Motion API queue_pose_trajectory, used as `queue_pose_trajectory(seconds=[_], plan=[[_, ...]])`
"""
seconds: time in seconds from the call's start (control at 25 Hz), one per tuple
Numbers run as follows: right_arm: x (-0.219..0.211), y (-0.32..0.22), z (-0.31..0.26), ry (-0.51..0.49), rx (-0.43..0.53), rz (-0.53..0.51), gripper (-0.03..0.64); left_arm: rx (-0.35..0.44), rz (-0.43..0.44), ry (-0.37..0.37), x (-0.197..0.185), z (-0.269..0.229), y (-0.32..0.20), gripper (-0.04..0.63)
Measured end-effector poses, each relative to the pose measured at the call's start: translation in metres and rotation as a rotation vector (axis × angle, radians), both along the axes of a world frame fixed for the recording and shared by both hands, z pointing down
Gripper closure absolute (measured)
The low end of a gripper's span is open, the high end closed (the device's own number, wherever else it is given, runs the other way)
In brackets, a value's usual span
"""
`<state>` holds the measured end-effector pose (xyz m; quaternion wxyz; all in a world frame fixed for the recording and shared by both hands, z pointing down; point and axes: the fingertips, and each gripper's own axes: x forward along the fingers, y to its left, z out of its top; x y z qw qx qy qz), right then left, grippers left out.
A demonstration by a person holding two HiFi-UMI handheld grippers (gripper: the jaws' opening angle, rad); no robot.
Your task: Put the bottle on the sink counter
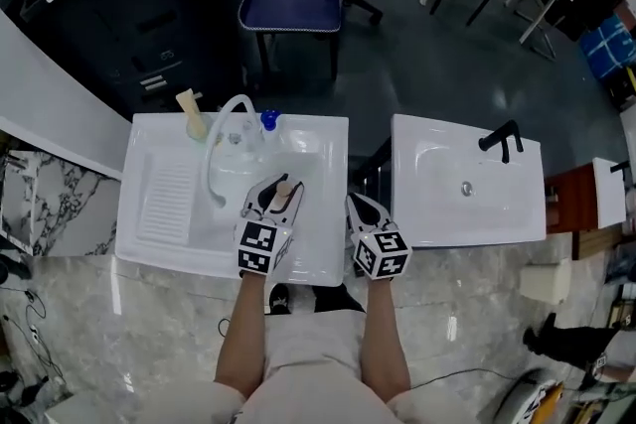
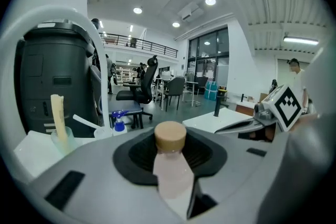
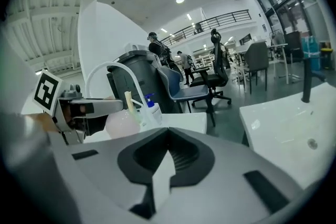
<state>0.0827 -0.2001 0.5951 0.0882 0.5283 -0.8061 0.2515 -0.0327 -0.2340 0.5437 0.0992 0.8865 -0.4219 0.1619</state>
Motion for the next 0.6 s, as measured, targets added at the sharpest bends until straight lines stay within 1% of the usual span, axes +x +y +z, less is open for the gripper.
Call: queue_pose_trajectory(seconds=[0.12,0.2,0.36,0.44,0.6], plan=[[0.0,-0.012,0.004,-0.001,-0.008,-0.041,0.612,-0.007,-0.006,-0.008,0.009,0.007,-0.014,0.469],[-0.002,-0.017,0.007,0.006,-0.017,-0.078,0.612,0.001,0.008,-0.035,0.013,0.009,-0.023,0.469],[-0.01,-0.022,0.011,0.037,-0.018,-0.196,0.612,0.025,0.047,-0.081,0.018,0.01,-0.039,0.469],[-0.008,-0.024,0.016,0.047,-0.026,-0.216,0.612,0.036,0.06,-0.091,0.022,0.012,-0.047,0.469],[-0.004,-0.024,0.021,0.054,-0.053,-0.228,0.612,0.047,0.073,-0.074,0.027,0.013,-0.059,0.469]])
